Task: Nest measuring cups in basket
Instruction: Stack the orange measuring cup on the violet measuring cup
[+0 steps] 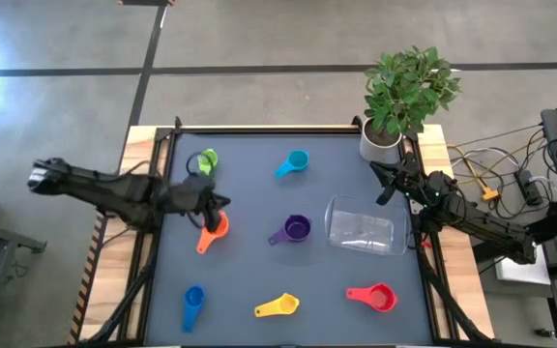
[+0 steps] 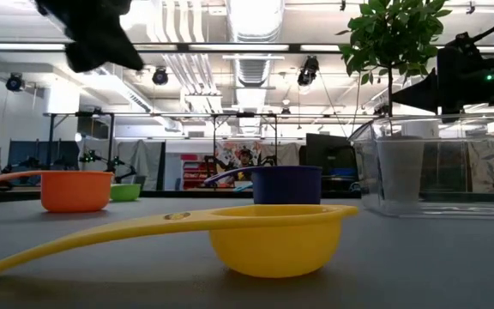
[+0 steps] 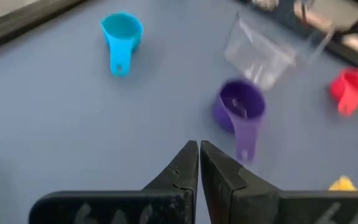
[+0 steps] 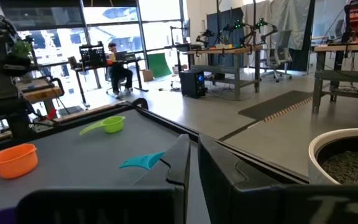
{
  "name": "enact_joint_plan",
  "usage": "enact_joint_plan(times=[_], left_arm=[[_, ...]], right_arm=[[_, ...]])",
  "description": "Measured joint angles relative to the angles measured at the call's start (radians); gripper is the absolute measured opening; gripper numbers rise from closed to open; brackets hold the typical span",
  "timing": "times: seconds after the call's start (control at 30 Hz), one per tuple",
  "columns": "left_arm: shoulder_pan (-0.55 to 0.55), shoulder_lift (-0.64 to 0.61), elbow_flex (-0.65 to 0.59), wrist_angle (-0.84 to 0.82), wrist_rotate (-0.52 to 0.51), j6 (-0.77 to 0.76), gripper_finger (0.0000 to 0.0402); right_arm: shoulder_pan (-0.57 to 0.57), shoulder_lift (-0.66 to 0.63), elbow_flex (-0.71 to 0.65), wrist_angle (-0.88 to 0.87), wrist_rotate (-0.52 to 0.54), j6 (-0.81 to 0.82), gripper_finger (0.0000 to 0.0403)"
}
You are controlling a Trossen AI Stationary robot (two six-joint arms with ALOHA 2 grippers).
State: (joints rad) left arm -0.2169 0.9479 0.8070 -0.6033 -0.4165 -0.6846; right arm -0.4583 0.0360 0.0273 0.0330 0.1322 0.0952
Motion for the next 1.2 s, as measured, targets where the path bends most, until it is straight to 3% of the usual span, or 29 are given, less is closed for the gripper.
enact_joint_plan(times=[0.13,0.3,0.67,0.8,1.2], left_arm=[[-0.112,0.022,0.027,-0.16,-0.073,-0.166,0.0],[-0.183,0.024,-0.018,-0.288,-0.069,-0.359,0.0016],[-0.204,0.008,-0.161,-0.313,0.015,-0.626,0.0156],[-0.204,0.012,-0.193,-0.313,0.009,-0.726,0.019],[-0.204,0.106,-0.256,-0.305,0.008,-0.871,0.02]], right_arm=[[0.0,0.0,0.0,0.0,0.0,0.0,0.0022],[0.0,0.0,0.0,0.0,0.0,0.0,0.0022],[0.0,0.0,0.0,0.0,0.0,0.0,0.0022],[0.0,0.0,0.0,0.0,0.0,0.001,0.0022],[0.0,0.0,0.0,0.0,0.0,0.001,0.0022]])
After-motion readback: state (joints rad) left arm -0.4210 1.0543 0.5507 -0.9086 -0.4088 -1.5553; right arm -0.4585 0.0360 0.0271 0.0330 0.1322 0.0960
